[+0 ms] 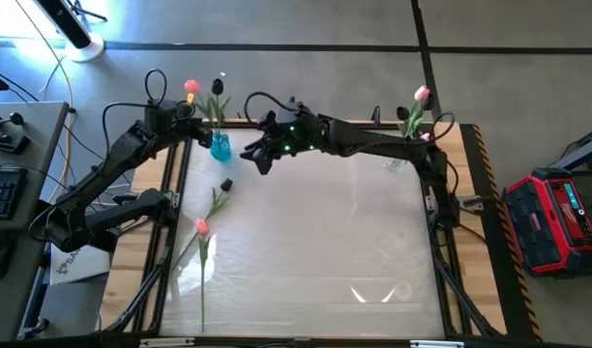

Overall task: Sort flowers into vase by color
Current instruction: Put the black flower into the blue vase

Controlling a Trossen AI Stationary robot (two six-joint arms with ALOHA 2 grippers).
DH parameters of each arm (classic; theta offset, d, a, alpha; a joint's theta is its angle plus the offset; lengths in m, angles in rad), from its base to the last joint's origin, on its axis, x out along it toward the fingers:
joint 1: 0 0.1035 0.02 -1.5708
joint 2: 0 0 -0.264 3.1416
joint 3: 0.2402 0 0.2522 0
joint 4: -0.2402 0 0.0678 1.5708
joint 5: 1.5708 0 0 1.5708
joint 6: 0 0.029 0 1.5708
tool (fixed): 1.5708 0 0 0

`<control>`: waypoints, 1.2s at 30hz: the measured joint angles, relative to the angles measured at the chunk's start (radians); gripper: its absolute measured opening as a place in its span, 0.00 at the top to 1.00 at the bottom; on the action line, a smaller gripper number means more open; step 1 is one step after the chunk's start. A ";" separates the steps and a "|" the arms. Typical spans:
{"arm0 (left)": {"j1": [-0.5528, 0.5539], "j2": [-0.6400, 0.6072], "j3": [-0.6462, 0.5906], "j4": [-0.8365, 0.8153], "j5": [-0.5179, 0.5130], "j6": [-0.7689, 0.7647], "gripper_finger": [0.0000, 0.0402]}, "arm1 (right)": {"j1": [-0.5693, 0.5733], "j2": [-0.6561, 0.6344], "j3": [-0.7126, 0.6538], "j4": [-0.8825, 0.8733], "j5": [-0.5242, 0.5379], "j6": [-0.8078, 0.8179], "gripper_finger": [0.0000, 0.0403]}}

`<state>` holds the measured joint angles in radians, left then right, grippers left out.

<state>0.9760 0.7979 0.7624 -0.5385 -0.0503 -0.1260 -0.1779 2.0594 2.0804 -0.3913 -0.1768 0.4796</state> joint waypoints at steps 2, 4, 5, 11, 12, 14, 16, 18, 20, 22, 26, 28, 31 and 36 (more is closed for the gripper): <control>0.000 -0.004 0.003 -0.025 0.029 -0.020 0.60 | 0.006 0.000 -0.001 -0.002 0.002 0.011 0.64; -0.001 -0.010 0.021 -0.060 0.046 -0.022 0.57 | 0.013 0.000 -0.001 0.002 0.006 0.011 0.64; -0.001 -0.014 0.033 -0.077 0.046 -0.010 0.55 | 0.016 0.000 -0.001 0.002 0.013 0.011 0.64; -0.001 -0.039 0.095 -0.184 0.008 0.049 0.52 | 0.028 0.000 -0.001 -0.003 0.097 0.012 0.64; -0.001 -0.045 0.108 -0.198 0.007 0.049 0.52 | 0.029 0.000 -0.001 -0.008 0.112 0.011 0.64; -0.001 -0.057 0.128 -0.226 0.006 0.049 0.52 | 0.029 0.000 -0.001 -0.009 0.125 0.004 0.64; -0.001 -0.071 0.146 -0.253 0.013 0.049 0.52 | 0.029 0.000 -0.001 -0.006 0.122 -0.013 0.64; -0.004 -0.086 0.164 -0.273 0.020 0.048 0.52 | 0.028 0.000 -0.001 -0.007 0.110 -0.001 0.64; -0.011 -0.103 0.179 -0.300 0.020 0.049 0.52 | 0.028 0.000 -0.001 -0.007 0.094 0.021 0.64; -0.020 -0.117 0.193 -0.326 0.020 0.049 0.52 | 0.028 0.000 -0.001 0.008 0.076 0.037 0.64; -0.044 -0.147 0.219 -0.379 0.025 0.038 0.52 | 0.029 0.000 -0.001 0.064 0.023 0.041 0.64; -0.057 -0.159 0.230 -0.401 0.039 0.029 0.52 | 0.029 0.000 -0.001 0.111 -0.006 0.047 0.64; -0.077 -0.170 0.238 -0.433 0.076 0.002 0.52 | 0.029 0.000 -0.001 0.170 -0.028 0.046 0.64; -0.120 -0.170 0.238 -0.526 0.131 -0.038 0.52 | 0.029 0.000 -0.001 0.203 0.001 0.044 0.64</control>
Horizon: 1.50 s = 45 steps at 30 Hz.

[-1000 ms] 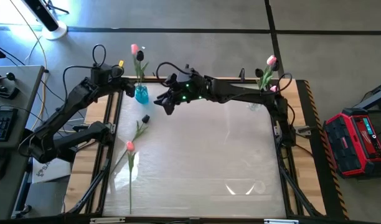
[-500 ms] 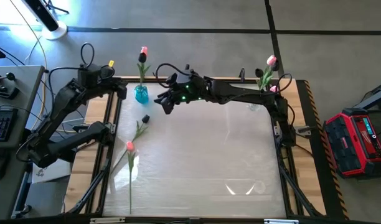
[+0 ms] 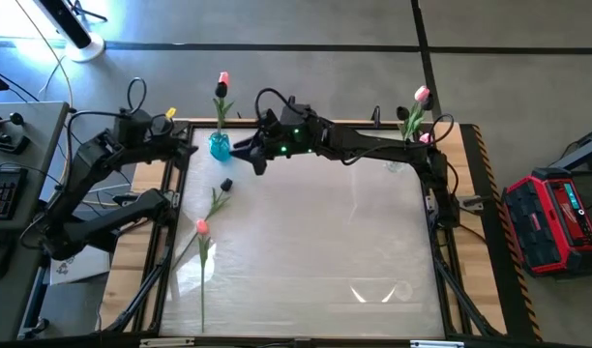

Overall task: Sort flowers into vase by color
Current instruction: Put the black flower into the blue vase

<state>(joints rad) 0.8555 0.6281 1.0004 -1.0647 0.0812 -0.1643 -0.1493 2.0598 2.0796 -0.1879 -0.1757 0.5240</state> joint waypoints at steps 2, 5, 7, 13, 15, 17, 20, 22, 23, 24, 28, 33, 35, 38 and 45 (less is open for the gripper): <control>-0.020 0.000 0.000 -0.046 0.001 -0.012 0.52 | 0.000 0.000 0.000 -0.003 0.014 0.000 0.64; -0.048 -0.002 0.000 -0.113 0.001 -0.035 0.52 | 0.000 0.000 0.000 -0.002 0.016 0.000 0.64; -0.066 -0.006 -0.002 -0.160 0.001 -0.057 0.52 | 0.000 0.000 0.000 -0.005 0.016 0.000 0.64; -0.127 -0.036 -0.039 -0.239 0.002 -0.169 0.52 | 0.000 0.000 0.000 -0.011 0.021 -0.005 0.64; -0.148 -0.053 -0.074 -0.234 0.003 -0.207 0.52 | 0.000 0.000 0.000 -0.020 0.034 -0.006 0.64; -0.168 -0.064 -0.116 -0.214 0.003 -0.245 0.52 | 0.000 0.000 0.000 -0.031 0.045 -0.006 0.64; -0.198 -0.067 -0.175 -0.182 0.009 -0.285 0.52 | 0.000 0.000 0.000 -0.046 0.056 -0.007 0.64; -0.220 -0.064 -0.213 -0.143 0.018 -0.304 0.52 | 0.000 0.000 0.000 -0.054 0.056 -0.007 0.64; -0.232 -0.064 -0.231 -0.118 0.021 -0.316 0.52 | 0.000 0.000 0.000 -0.058 0.056 -0.007 0.64; -0.243 -0.063 -0.249 -0.099 0.021 -0.327 0.52 | 0.000 0.000 0.000 -0.062 0.056 -0.007 0.64; -0.279 -0.048 -0.305 -0.026 0.021 -0.354 0.52 | 0.000 0.000 0.000 -0.072 0.057 -0.006 0.64; -0.309 -0.013 -0.349 0.022 0.014 -0.366 0.52 | 0.000 0.000 0.000 -0.109 0.072 0.015 0.64; -0.318 0.002 -0.361 0.038 0.014 -0.367 0.52 | 0.000 0.000 0.000 -0.155 0.100 0.037 0.64; -0.335 0.026 -0.372 0.066 0.014 -0.367 0.52 | 0.000 0.013 0.000 -0.245 0.135 0.101 0.64; -0.392 0.058 -0.373 0.145 0.014 -0.366 0.52 | 0.020 0.094 0.000 -0.407 0.135 0.335 0.64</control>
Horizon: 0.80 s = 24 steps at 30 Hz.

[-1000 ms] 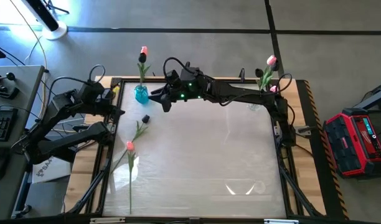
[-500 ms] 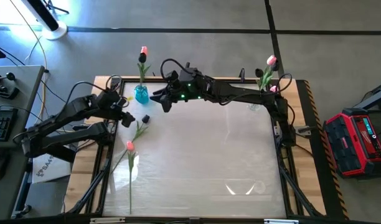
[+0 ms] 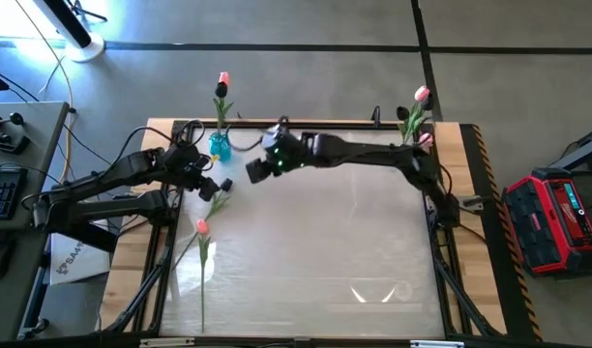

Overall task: Sort flowers into vase by color
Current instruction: Put the black flower into the blue vase

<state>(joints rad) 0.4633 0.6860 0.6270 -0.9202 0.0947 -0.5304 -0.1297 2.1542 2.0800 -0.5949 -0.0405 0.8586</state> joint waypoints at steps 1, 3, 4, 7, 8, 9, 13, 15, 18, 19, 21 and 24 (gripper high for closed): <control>-0.010 -0.002 0.000 0.009 0.000 0.000 0.52 | 0.007 0.015 0.000 -0.005 -0.014 0.030 0.64; -0.028 -0.008 0.002 0.008 0.000 0.000 0.52 | 0.023 0.043 0.000 -0.007 -0.048 0.080 0.64; -0.036 -0.012 0.002 0.008 0.000 0.000 0.52 | 0.033 0.056 0.000 -0.007 -0.065 0.103 0.64; -0.055 -0.027 0.002 0.000 0.000 0.001 0.52 | 0.062 0.090 0.000 -0.004 -0.097 0.159 0.64; -0.059 -0.031 0.002 0.001 0.000 0.003 0.52 | 0.072 0.101 0.000 -0.003 -0.103 0.170 0.64; -0.061 -0.033 0.002 0.001 0.000 0.009 0.52 | 0.081 0.110 0.000 0.000 -0.110 0.184 0.64; -0.065 -0.033 0.002 -0.001 0.000 0.040 0.52 | 0.111 0.139 0.000 0.012 -0.125 0.234 0.64; -0.065 -0.025 0.002 -0.007 -0.003 0.064 0.52 | 0.122 0.148 0.000 0.015 -0.123 0.262 0.64; -0.065 0.002 -0.006 0.002 -0.039 0.097 0.52 | 0.140 0.151 0.000 0.019 -0.103 0.300 0.64; -0.065 0.014 -0.017 0.007 -0.047 0.097 0.52 | 0.147 0.151 0.000 0.020 -0.084 0.314 0.64; -0.065 0.047 -0.039 0.027 -0.051 0.091 0.52 | 0.163 0.151 0.000 0.020 -0.046 0.340 0.64; -0.065 0.102 -0.077 0.096 -0.053 0.066 0.52 | 0.190 0.151 0.000 0.024 -0.014 0.382 0.64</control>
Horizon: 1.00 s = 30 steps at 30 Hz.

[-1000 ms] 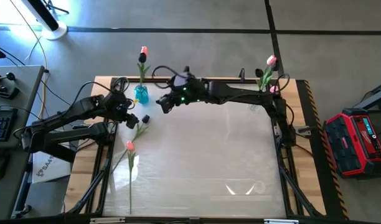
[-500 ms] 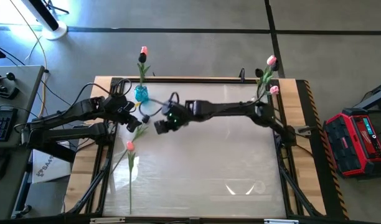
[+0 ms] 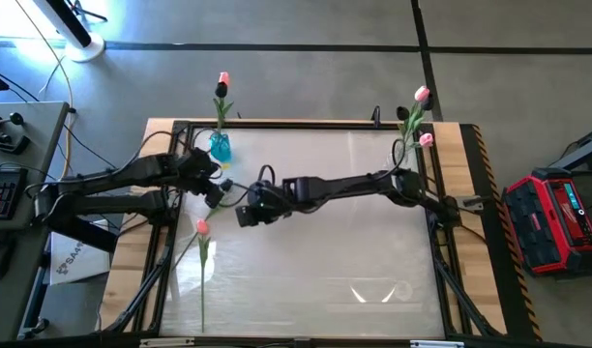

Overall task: Sort flowers into vase by color
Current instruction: Put the black flower into the blue vase

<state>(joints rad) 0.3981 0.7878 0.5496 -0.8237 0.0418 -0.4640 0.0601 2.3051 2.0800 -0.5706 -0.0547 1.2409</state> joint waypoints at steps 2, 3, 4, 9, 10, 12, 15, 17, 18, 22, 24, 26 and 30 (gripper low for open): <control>0.000 0.049 -0.022 0.038 -0.027 -0.026 0.52 | 0.022 0.000 0.000 0.005 0.026 0.017 0.64; 0.001 0.074 -0.028 0.055 -0.037 -0.038 0.52 | 0.033 0.000 0.000 0.005 0.043 0.020 0.64; 0.001 0.100 -0.030 0.071 -0.044 -0.045 0.52 | 0.044 0.000 0.000 0.001 0.061 0.023 0.64; 0.001 0.233 -0.030 0.072 -0.081 -0.057 0.55 | 0.095 0.000 0.000 -0.012 0.142 0.090 0.64; 0.001 0.254 -0.030 0.072 -0.088 -0.059 0.56 | 0.102 0.000 0.000 -0.013 0.157 0.100 0.64; 0.001 0.294 -0.030 0.078 -0.101 -0.069 0.59 | 0.110 0.000 0.000 -0.015 0.182 0.116 0.64; 0.001 0.343 -0.030 0.098 -0.124 -0.058 0.64 | 0.111 0.000 0.000 -0.012 0.212 0.131 0.64; 0.001 0.370 -0.030 0.116 -0.135 -0.057 0.67 | 0.111 0.000 0.000 0.005 0.213 0.131 0.64; 0.001 0.380 -0.030 0.127 -0.139 -0.054 0.68 | 0.110 0.000 0.000 0.010 0.213 0.131 0.64; 0.001 0.420 -0.030 0.175 -0.140 -0.039 0.72 | 0.111 0.000 0.000 0.013 0.212 0.130 0.64; 0.001 0.438 -0.030 0.189 -0.140 -0.031 0.74 | 0.111 0.000 0.000 0.013 0.212 0.128 0.64; 0.001 0.453 -0.030 0.198 -0.140 -0.017 0.76 | 0.111 0.000 0.000 0.013 0.211 0.128 0.64; 0.001 0.474 -0.030 0.200 -0.136 0.020 0.80 | 0.115 0.000 0.000 0.013 0.216 0.131 0.64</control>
<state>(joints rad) 0.3987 1.2623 0.5198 -0.6235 -0.0946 -0.4443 0.1747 2.3051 2.0800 -0.5572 0.1609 1.3715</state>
